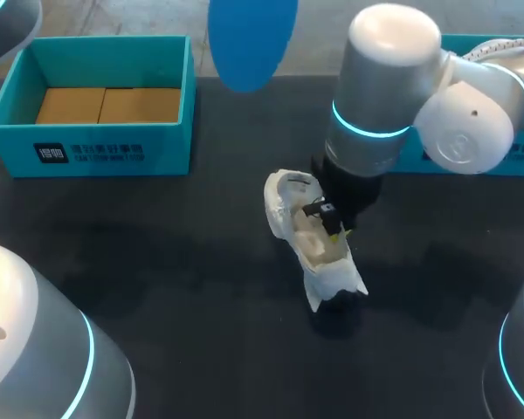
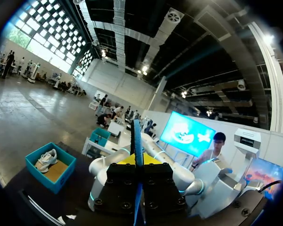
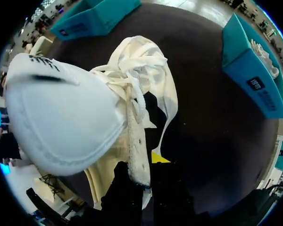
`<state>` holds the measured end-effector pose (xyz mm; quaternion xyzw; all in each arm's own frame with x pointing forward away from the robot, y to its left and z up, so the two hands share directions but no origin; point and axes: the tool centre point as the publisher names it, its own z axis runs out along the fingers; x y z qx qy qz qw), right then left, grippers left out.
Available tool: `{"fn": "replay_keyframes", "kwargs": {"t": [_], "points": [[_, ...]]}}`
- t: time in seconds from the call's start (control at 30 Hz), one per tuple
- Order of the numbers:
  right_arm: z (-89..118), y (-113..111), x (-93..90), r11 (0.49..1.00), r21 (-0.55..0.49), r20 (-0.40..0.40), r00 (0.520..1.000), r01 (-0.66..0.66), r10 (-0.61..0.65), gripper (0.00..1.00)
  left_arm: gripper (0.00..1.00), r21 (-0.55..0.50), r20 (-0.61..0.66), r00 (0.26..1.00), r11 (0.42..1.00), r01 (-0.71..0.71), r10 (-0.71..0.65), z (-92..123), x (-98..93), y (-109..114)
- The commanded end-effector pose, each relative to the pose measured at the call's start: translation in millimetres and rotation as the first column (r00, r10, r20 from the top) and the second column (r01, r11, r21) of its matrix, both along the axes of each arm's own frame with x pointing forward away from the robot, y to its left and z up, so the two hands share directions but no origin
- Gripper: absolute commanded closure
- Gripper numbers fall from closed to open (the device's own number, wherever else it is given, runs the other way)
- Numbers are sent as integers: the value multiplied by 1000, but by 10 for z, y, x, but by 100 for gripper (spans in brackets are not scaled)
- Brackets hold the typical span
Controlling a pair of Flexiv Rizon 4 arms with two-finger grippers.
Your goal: Take the shoe out of the shoebox, open the shoe tongue, remove and reinsert the insole, then place the shoe into the shoebox
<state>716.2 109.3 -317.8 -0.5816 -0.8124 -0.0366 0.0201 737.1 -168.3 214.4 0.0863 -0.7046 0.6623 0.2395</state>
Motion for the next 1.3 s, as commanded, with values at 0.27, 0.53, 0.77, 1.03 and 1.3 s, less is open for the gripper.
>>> {"fn": "replay_keyframes", "kwargs": {"t": [0.27,0.53,0.77,1.03,1.3], "points": [[-171,92,-239,985,71,14,987,156,-157,100,100,3,0,1000,1000,0,0,6,4,-5],[-296,125,-202,982,115,22,987,153,-157,100,100,3,0,1000,1000,0,0,6,4,-5],[-412,132,-173,975,139,4,984,174,-177,100,100,3,0,1000,1000,0,0,6,4,-5],[-583,154,-119,967,165,-23,981,193,-192,100,100,3,0,1000,1000,0,0,6,4,-5],[-713,154,-114,960,182,-49,977,213,-207,100,100,3,0,1000,1000,0,0,6,4,-5]]}}
